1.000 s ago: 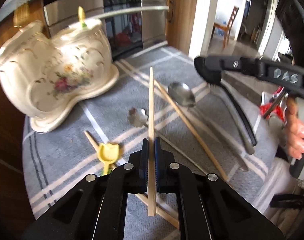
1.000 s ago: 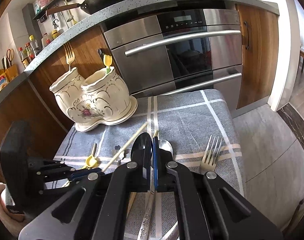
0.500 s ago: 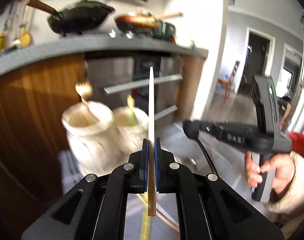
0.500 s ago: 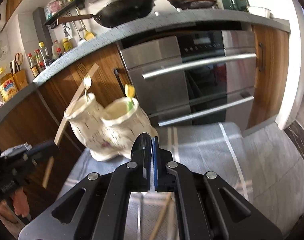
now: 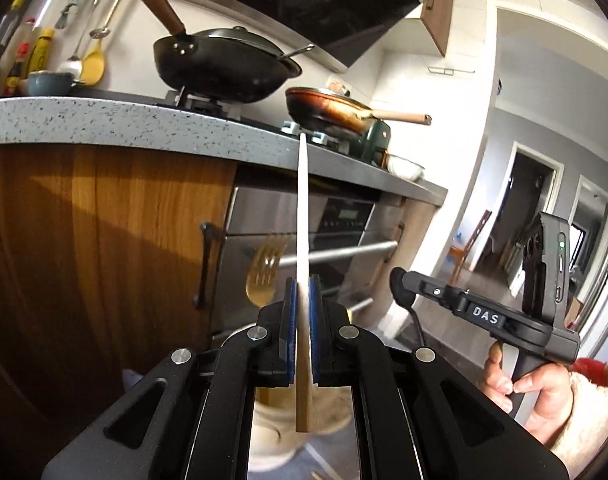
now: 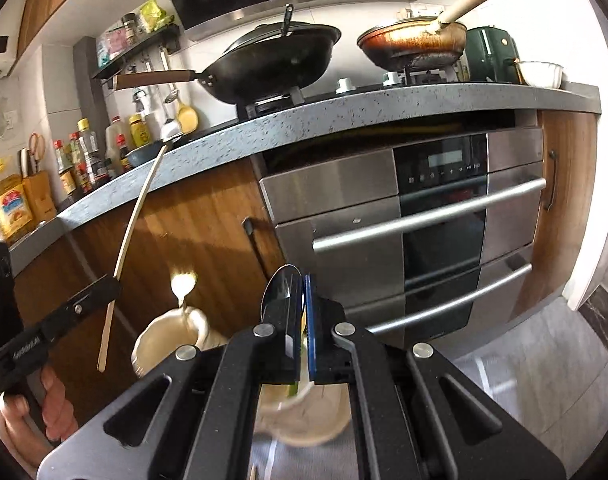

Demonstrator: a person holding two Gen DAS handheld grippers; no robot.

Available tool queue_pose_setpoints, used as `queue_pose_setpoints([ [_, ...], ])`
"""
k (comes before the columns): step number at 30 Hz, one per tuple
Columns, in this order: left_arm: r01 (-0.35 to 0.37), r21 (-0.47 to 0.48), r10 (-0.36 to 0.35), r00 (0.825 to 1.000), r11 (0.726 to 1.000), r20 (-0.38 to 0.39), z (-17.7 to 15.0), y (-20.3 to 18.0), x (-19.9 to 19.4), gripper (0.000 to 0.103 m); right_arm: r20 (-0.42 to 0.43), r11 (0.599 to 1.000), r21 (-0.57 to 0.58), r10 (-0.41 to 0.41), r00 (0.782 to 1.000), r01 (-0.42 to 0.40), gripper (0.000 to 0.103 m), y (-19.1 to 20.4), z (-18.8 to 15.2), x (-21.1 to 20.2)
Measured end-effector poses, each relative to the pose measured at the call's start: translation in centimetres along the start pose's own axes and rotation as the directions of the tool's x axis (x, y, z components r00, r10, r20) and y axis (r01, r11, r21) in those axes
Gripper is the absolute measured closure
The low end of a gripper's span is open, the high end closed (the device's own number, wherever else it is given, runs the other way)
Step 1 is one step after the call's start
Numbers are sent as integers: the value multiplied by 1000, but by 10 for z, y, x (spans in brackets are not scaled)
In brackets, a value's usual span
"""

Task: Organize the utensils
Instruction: 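Carry the chopstick and black spoon up to the ceramic holder with both tools, then release the chopstick into the larger cup while the right tool releases the spoon into the smaller cup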

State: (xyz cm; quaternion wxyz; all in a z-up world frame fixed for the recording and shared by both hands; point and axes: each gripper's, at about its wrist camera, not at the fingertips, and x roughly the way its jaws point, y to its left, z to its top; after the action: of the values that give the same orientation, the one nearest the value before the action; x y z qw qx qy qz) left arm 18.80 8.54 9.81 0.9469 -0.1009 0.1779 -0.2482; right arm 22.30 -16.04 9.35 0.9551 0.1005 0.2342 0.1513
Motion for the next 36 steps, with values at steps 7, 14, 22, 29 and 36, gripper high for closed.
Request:
queue_pose_setpoints([
  [7,-16,26,14,999,1000,51,-7,3,20,97,26,999,-19,-46,999,47,101,2,-2,27],
  [14,-39,93,33,997,995,66,-21,-4,30,97,96,998,-15,-62,993,63,101,0,-4,36],
  [22,-55,88,50,997,995,53,-34,4,29,97,154,987,-99,-107,982,123,101,13,-15,45],
  [29,-52,75,49,998,996,40,-44,11,15,97,159,972,-192,-107,981,137,101,20,-35,42],
  [36,-54,77,53,999,996,11,-52,12,0,97,97,975,-208,-60,993,79,101,21,-56,29],
])
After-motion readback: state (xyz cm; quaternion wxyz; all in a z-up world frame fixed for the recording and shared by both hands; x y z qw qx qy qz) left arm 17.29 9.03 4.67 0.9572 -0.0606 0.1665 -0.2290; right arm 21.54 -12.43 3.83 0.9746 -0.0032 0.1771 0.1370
